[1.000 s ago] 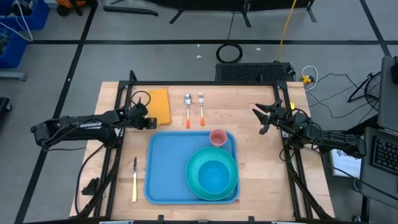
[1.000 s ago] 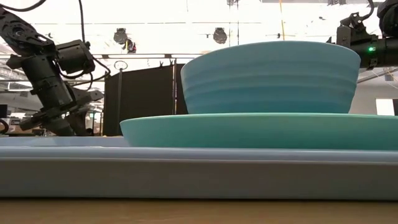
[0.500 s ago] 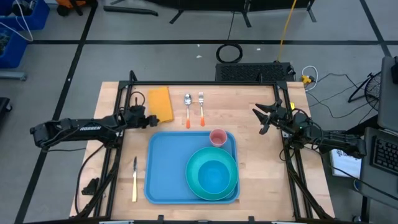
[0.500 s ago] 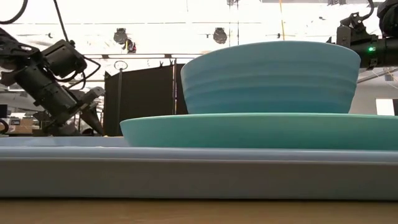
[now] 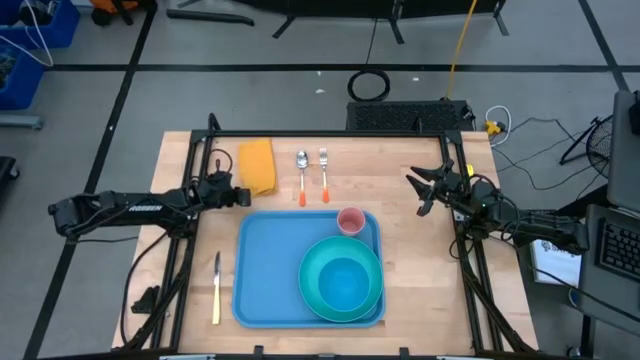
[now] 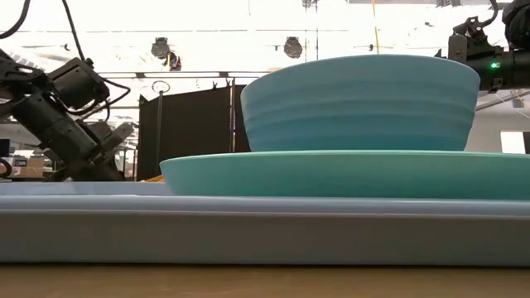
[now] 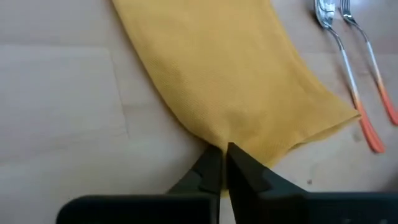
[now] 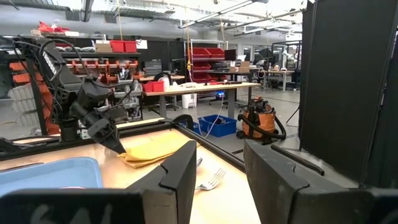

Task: Set up tray
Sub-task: Put the yellow napkin on the blue tray

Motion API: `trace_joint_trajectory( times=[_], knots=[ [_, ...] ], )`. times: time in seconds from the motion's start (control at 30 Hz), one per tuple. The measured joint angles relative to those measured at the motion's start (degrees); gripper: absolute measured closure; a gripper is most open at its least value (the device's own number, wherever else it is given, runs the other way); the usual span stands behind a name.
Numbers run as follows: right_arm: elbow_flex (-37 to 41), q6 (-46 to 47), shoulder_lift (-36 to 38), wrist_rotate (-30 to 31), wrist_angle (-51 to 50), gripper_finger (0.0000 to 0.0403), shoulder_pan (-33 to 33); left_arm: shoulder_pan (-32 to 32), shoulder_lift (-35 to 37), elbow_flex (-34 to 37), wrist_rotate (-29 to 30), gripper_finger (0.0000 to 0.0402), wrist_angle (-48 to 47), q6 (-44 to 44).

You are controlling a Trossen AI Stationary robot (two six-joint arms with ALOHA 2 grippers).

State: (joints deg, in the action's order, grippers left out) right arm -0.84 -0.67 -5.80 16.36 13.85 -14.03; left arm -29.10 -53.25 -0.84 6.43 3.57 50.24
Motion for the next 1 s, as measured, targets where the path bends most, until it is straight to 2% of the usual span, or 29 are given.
trace_joint_trajectory(
  times=[0.17, 0.3, 0.53, 0.67, 0.73, 0.8, 0.9, 1.0],
  knots=[
    [0.0, 0.0, 0.0, 0.0, 0.0, 0.0277, 0.0, -0.3, -0.3, 0.5, -2.7, 0.0396, 7.0, -2.8],
    [0.0, 0.0, 0.0, 0.0, 0.0, 0.0277, 0.0, -0.1, -0.2, 0.5, -10.6, 0.0397, 13.6, -2.6],
    [0.0, 0.0, 0.0, 0.0, 0.0, 0.0277, 0.0, 2.1, 0.0, 0.4, -23.8, 0.0398, 25.8, 3.2],
    [0.0, 0.0, 0.0, 0.0, 0.0, 0.0277, 0.0, 6.8, 0.1, 0.4, -28.6, 0.0398, 29.1, 9.9],
    [0.1, 0.0, 0.0, 0.0, 0.0, 0.0277, 0.0, 10.6, 0.1, 0.4, -28.8, 0.0398, 28.1, 13.3],
    [0.0, 0.0, 0.0, 0.0, 0.0, 0.0277, 0.0, 15.6, 0.1, 0.4, -26.6, 0.0398, 26.6, 17.2],
    [0.0, 0.0, 0.0, 0.0, 0.0, 0.0277, 0.0, 24.2, 0.1, 0.4, -21.1, 0.0398, 24.7, 22.3],
    [0.0, 0.0, 0.0, 0.0, 0.0, 0.0277, 0.0, 33.5, 0.1, 0.4, -12.4, 0.0399, 24.9, 26.5]
  ],
)
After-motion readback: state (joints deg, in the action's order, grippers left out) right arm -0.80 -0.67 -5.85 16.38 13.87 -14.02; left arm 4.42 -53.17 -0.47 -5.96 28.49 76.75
